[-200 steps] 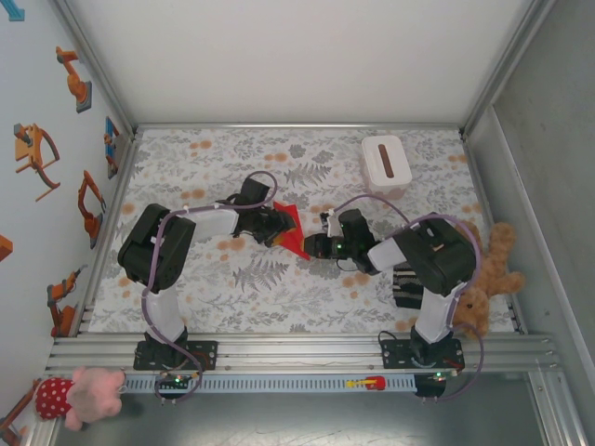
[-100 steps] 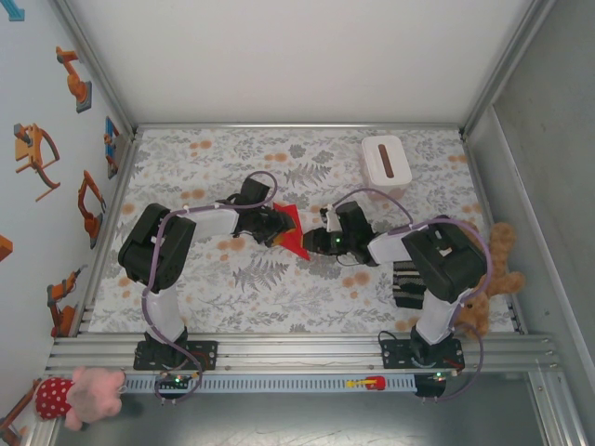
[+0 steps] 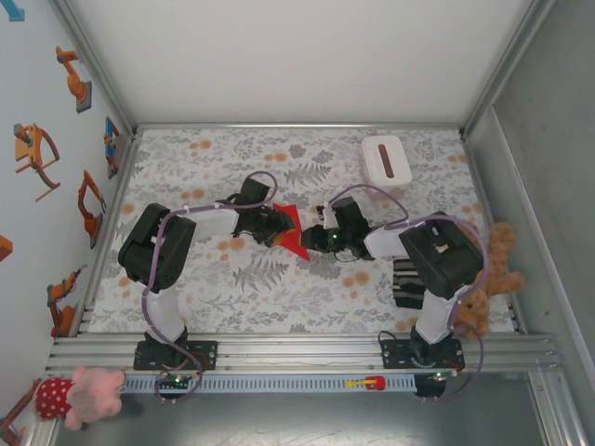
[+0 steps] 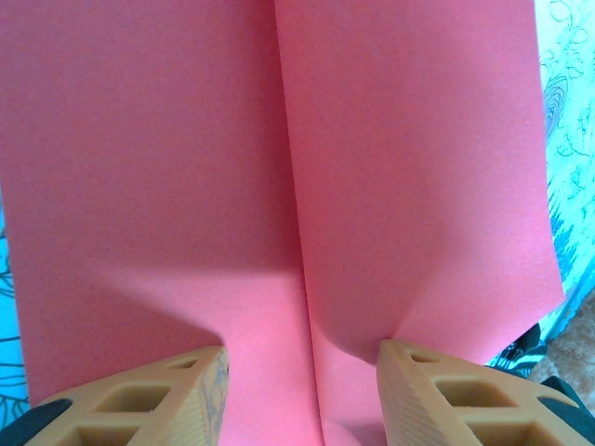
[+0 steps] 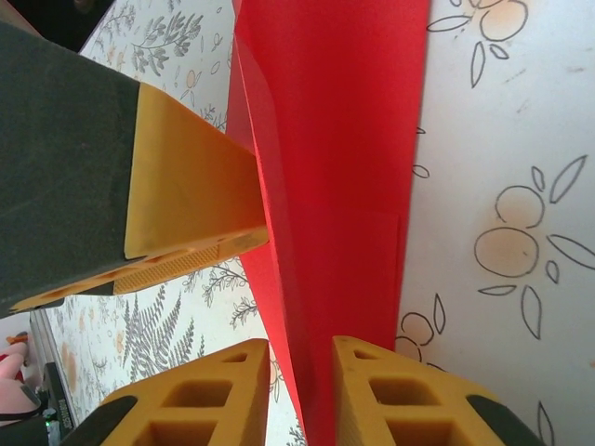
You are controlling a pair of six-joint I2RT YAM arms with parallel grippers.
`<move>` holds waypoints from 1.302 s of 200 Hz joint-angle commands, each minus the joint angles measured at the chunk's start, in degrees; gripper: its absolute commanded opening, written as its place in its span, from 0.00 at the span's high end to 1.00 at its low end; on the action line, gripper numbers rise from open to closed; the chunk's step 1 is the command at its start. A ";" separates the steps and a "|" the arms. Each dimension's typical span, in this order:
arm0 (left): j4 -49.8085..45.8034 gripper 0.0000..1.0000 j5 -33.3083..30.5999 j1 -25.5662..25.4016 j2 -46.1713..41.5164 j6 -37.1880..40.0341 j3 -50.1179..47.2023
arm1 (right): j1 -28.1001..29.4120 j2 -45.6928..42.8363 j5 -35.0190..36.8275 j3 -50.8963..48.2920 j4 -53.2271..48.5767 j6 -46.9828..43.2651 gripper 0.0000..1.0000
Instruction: Fold a paper plane with a square sheet of paper (pick it up from the middle)
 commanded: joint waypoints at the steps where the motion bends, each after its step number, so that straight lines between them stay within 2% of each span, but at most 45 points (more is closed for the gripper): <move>1: -4.43 0.54 -2.08 -0.08 2.87 -0.30 -1.48 | 0.47 1.16 -1.34 1.52 -0.99 -1.07 0.79; 126: -2.65 0.54 -1.79 -0.08 1.12 -0.84 -2.62 | 0.47 3.97 -2.85 1.78 -0.74 -0.80 0.92; 203: 0.05 0.54 -2.45 0.10 -6.70 1.03 -2.11 | 0.14 4.53 -5.52 3.53 -3.52 0.18 0.97; 227: 2.61 0.59 -2.24 0.25 -8.09 2.03 -3.49 | -0.42 4.58 -7.41 3.79 -2.99 1.61 0.97; 260: 9.44 0.71 1.52 0.27 -7.88 2.44 -5.39 | -0.91 5.22 -9.34 4.24 -3.03 2.75 0.97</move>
